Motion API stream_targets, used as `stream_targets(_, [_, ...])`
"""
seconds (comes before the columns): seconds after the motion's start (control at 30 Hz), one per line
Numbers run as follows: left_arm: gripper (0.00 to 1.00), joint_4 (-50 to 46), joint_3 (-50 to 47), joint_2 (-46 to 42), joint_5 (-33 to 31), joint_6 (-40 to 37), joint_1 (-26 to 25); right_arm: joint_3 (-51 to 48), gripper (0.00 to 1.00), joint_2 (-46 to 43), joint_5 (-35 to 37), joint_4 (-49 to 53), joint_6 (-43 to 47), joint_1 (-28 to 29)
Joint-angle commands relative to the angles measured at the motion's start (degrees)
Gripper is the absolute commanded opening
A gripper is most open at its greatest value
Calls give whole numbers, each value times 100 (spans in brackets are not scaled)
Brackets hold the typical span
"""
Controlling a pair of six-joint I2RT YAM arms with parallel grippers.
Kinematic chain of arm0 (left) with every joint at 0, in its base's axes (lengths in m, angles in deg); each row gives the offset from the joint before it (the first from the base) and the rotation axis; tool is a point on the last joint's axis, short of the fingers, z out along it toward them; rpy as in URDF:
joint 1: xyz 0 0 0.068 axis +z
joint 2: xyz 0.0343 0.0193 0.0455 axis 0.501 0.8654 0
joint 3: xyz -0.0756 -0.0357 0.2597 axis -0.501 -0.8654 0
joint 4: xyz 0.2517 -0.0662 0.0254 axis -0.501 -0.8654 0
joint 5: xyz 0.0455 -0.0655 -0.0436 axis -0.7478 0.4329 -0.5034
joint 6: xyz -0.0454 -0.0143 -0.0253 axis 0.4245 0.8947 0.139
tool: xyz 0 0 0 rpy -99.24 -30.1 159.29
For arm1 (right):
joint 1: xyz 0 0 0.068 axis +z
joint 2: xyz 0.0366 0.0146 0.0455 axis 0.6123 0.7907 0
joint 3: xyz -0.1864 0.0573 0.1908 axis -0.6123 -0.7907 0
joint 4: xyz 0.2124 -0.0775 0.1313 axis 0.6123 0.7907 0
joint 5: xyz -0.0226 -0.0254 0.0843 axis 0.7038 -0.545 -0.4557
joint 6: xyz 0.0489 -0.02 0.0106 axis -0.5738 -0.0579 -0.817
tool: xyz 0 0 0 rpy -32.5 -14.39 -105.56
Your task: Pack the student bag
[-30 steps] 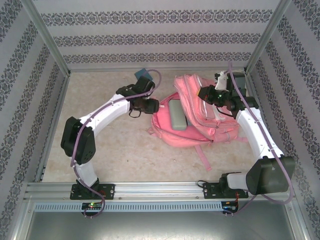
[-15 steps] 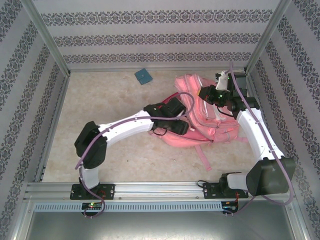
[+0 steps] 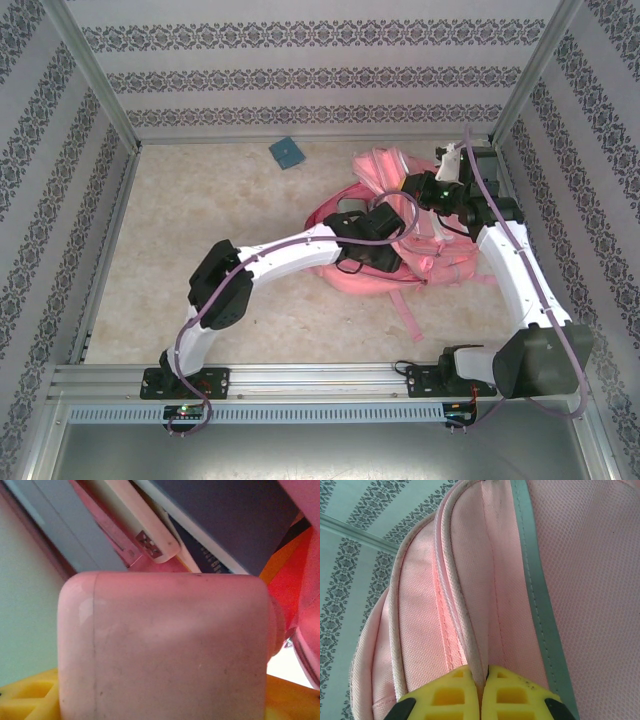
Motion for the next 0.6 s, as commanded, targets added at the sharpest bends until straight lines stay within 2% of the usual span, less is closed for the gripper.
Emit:
stream_targets(0.0, [55, -305, 301, 282, -145, 239, -186, 54, 6, -291, -272, -334, -165, -17])
stream_targets(0.17, [56, -767, 471, 422, -634, 549, -226, 54, 6, -267, -282, -331, -152, -23])
stream_targets(0.3, [59, -847, 545, 533, -584, 601, -221, 63, 6, -238, -284, -350, -163, -21])
stream_targets(0.4, [56, -982, 581, 624, -783, 637, -216, 55, 6, -239, -295, -352, -170, -17])
stream_targets(0.47, [57, -826, 470, 589, -634, 528, -215, 55, 6, -247, -294, -338, -164, -17])
stream_targets(0.57, [63, -227, 241, 454, -28, 304, -245, 56, 6, -240, -259, -298, -137, -18])
